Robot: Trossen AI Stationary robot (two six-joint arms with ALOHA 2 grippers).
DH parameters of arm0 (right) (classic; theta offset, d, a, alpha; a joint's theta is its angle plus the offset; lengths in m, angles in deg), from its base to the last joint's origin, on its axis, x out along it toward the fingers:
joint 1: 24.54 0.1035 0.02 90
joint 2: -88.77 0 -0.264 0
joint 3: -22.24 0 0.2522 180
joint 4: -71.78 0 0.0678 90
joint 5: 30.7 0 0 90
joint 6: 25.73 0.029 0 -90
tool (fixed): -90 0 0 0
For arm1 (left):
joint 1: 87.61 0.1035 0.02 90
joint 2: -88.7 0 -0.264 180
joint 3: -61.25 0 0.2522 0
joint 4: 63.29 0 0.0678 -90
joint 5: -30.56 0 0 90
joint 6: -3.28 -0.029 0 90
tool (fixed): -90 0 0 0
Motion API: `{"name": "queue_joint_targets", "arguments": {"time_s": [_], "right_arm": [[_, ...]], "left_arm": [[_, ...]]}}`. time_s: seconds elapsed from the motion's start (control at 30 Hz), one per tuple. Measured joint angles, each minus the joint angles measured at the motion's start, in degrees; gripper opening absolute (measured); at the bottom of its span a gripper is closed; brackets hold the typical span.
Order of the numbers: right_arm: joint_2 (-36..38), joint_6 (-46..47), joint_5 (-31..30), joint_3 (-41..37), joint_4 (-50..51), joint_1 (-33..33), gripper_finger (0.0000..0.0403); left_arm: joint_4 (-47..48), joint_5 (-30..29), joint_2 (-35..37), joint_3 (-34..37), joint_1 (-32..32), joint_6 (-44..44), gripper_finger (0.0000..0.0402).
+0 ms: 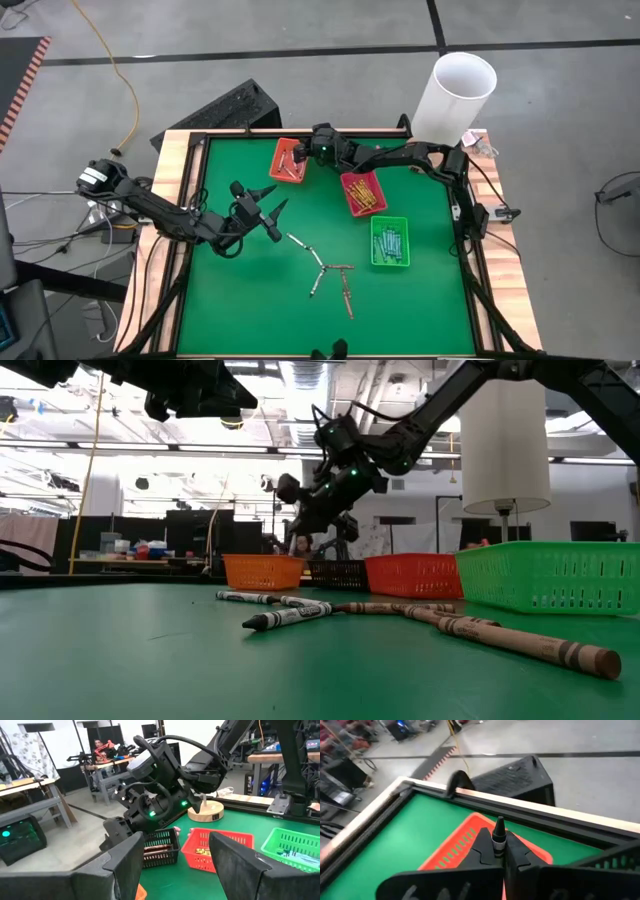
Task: Sort crayons
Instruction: Put the black crayon into the orange bin
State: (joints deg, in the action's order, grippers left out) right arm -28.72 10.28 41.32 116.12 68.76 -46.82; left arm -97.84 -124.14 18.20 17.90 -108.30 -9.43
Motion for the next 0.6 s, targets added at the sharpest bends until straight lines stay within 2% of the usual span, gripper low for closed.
{"name": "queue_joint_targets", "arguments": {"time_s": [0.4,0.6], "right_arm": [[-0.3,-0.2,0.8,0.6,1.4,0.8,0.0004],[-5.5,-0.1,1.5,4.7,0.6,2.5,0.0003]], "left_arm": [[0.0,0.0,0.0,0.0,0.0,1.0,0.0215],[-0.1,-0.1,0.0,0.0,0.0,1.2,0.0215]]}}
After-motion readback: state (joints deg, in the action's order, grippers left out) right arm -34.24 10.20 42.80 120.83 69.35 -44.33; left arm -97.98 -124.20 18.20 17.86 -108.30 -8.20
